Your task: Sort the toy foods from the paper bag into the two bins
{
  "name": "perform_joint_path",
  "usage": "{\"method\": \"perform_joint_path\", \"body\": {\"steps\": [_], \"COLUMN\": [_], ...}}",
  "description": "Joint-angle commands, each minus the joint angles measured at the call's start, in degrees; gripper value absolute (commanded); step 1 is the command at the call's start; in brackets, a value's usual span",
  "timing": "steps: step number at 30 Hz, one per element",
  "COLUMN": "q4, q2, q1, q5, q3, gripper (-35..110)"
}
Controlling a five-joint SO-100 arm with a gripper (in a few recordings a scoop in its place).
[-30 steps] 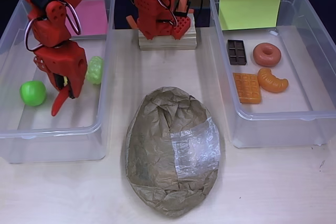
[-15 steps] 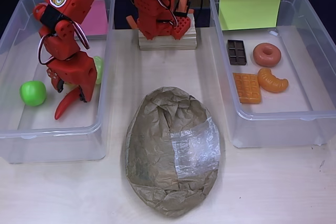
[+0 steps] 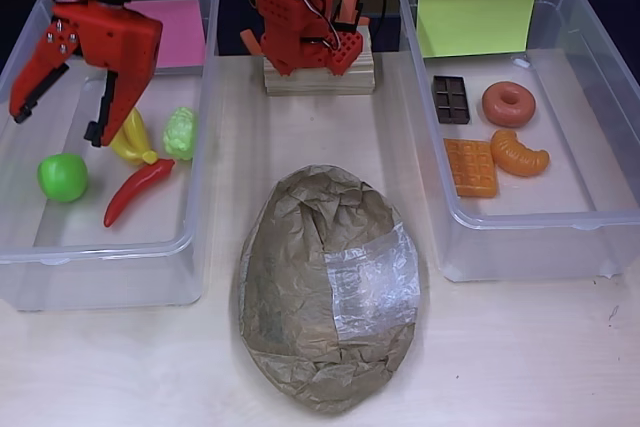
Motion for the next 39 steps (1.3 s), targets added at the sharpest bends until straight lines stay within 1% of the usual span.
{"method": "perform_joint_path", "body": {"steps": [1, 2, 4, 7, 10, 16, 19, 26, 30, 32, 34, 36, 39], "q4": [-2.1, -2.2, -2.7, -5.4, -10.8, -27.9, -32.2, -32.3, -30.1, -27.3, -24.5, -23.9, -20.2], "q2": [12.0, 13.8, 17.2, 21.4, 26.0, 37.7, 43.6, 63.7, 75.9, 83.0, 84.0, 84.0, 83.9], "q1": [-5.2, -7.1, -11.3, -17.9, -23.6, -32.0, -34.4, -36.1, -36.6, -37.2, -38.0, -38.6, -39.2], "q5": [-4.0, -4.5, -4.8, -5.1, -7.2, -14.7, -16.9, -19.2, -20.4, -21.2, -23.2, -24.8, -29.3], "q3": [0.7, 0.7, 2.0, 6.3, 13.4, 33.9, 42.7, 61.9, 70.9, 74.8, 75.2, 75.2, 75.2], "gripper": [28, 23, 10, 0, 0, 0, 0, 0, 0, 0, 0, 0, 0]}}
